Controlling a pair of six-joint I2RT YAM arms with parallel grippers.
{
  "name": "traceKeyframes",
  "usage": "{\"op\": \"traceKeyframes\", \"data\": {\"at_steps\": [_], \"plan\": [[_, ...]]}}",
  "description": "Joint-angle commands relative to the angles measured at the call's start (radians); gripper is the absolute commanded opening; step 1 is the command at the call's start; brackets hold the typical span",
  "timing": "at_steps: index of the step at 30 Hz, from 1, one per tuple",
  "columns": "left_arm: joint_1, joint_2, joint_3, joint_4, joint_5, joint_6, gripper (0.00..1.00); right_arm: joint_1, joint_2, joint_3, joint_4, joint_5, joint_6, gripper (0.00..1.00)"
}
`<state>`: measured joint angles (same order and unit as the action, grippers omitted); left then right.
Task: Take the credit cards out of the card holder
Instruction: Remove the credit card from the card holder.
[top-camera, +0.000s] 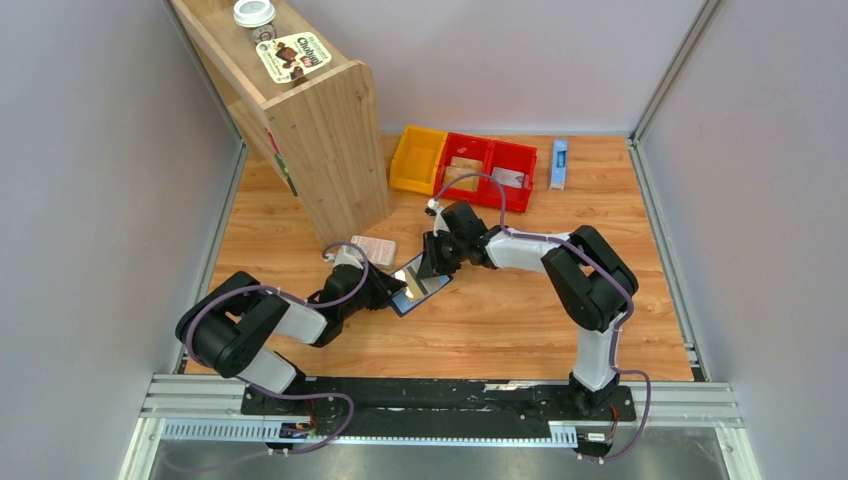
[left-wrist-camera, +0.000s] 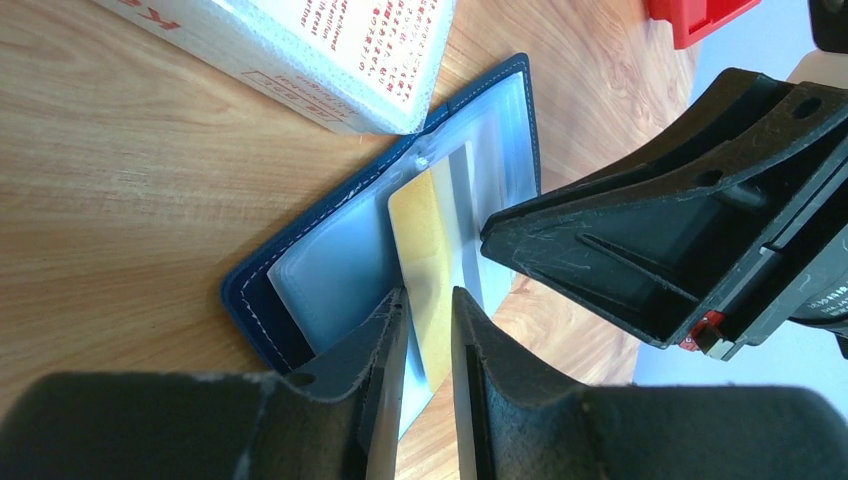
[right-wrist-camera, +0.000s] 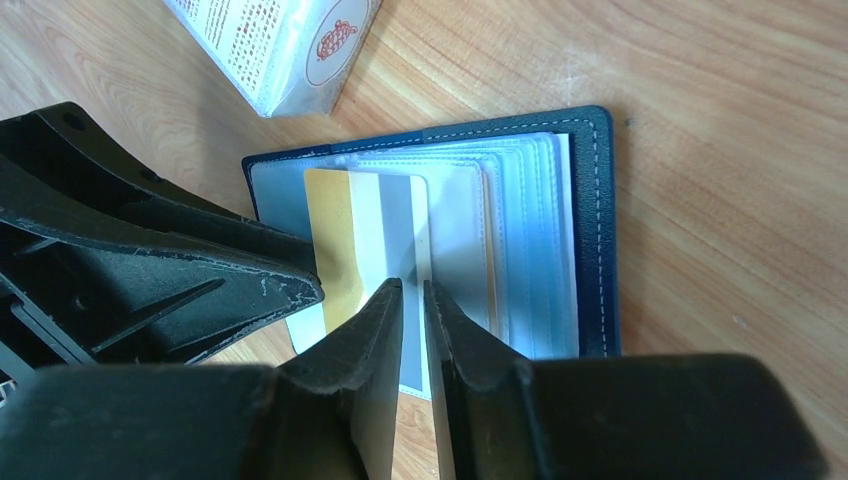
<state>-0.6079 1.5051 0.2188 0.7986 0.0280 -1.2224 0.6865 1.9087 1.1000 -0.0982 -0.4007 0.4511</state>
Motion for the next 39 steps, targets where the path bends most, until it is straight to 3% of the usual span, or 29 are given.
{"op": "traceKeyframes", "data": {"at_steps": [1,4,8,13,16,23,27,31,39], "plan": [[-0.003,0.024,-0.018,0.106,0.007,-0.002,0.3,-0.007,0.03,-0.043,-0.043,0.042,0.006,0.22],[-0.003,0.001,-0.024,0.085,0.004,-0.012,0.35,-0.011,0.03,-0.046,-0.061,0.083,0.003,0.2],[-0.001,-0.029,-0.013,-0.059,-0.023,-0.029,0.45,-0.012,0.046,-0.046,-0.093,0.122,-0.018,0.18],[-0.003,-0.028,0.002,-0.162,-0.025,-0.054,0.5,-0.011,0.075,-0.057,-0.109,0.14,-0.019,0.16],[0.0,-0.02,0.043,-0.33,-0.025,-0.06,0.53,-0.015,0.087,-0.052,-0.124,0.149,-0.02,0.16],[0.002,0.046,0.083,-0.3,0.009,-0.042,0.53,-0.018,0.092,-0.049,-0.12,0.131,-0.015,0.15],[0.01,0.099,0.033,-0.109,0.03,-0.072,0.46,-0.018,0.095,-0.051,-0.117,0.12,-0.015,0.15],[0.014,0.118,-0.027,0.101,0.03,-0.08,0.25,-0.018,0.098,-0.055,-0.112,0.117,-0.019,0.16],[0.014,0.034,-0.039,0.166,0.032,-0.023,0.08,-0.025,0.098,-0.055,-0.109,0.115,-0.017,0.16]]}}
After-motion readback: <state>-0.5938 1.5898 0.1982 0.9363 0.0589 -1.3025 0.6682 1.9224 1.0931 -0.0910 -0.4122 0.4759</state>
